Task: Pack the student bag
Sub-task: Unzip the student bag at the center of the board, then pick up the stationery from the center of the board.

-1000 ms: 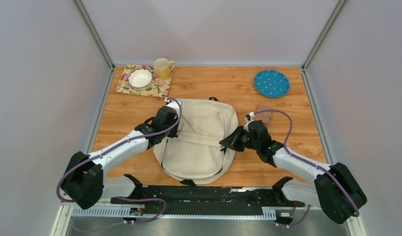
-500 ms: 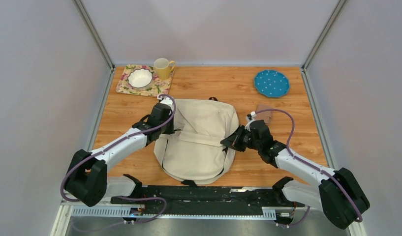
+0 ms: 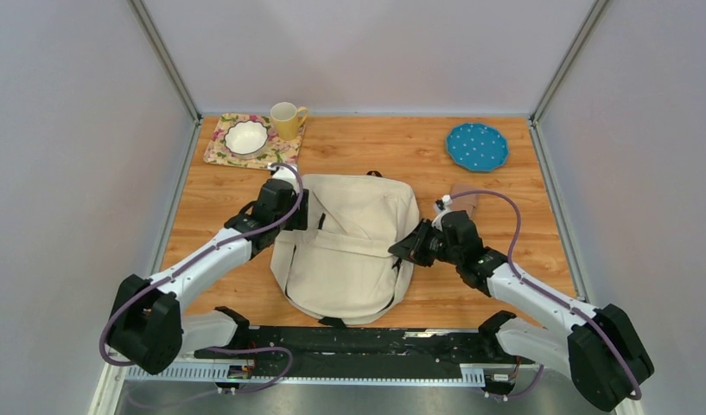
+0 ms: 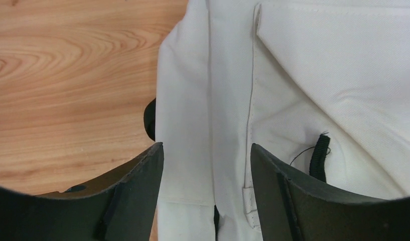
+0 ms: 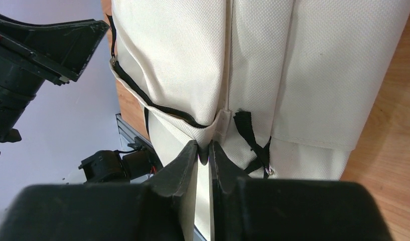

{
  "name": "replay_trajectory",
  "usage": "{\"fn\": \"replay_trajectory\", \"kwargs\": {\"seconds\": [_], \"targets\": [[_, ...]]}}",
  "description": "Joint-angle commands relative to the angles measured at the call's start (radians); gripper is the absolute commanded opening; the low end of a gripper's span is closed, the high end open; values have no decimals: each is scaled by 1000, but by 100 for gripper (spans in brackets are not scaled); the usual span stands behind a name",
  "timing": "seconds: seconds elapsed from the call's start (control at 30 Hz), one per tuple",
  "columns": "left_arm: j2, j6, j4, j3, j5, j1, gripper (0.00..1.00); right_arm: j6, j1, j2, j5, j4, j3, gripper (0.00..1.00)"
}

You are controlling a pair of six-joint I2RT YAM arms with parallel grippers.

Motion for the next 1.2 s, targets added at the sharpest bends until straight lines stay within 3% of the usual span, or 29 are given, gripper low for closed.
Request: {"fn": "replay_trajectory", "kwargs": {"seconds": [0.0,0.1,0.3,0.33,0.67,0.9,1.0,1.17], "targets": [[-91,-16,-10,29,2,9,72,-41,-5,-55,13,-64,55,16],[-123,-43,-18,26,66,9,73,-59,-5,-78,21,-98,70,19],[-152,-63,-41,29,198,7,74,-101,-5,-141,61,-191,108,42],[-154,-63,-43,27,215,9,74,-109,-5,-151,94,-211,113,50],[-279,-26,-64,-34,322,9,77,-210,-79,-274,536,-549,245,74],[-403,-16,-112,-75,319,9,78,-305,-330,-173,501,-616,377,78],[-436,-9,-144,-80,309,9,79,-331,-433,-112,400,-610,412,78],[-486,-23,-175,-106,298,9,79,-374,-505,6,340,-584,458,78]]}}
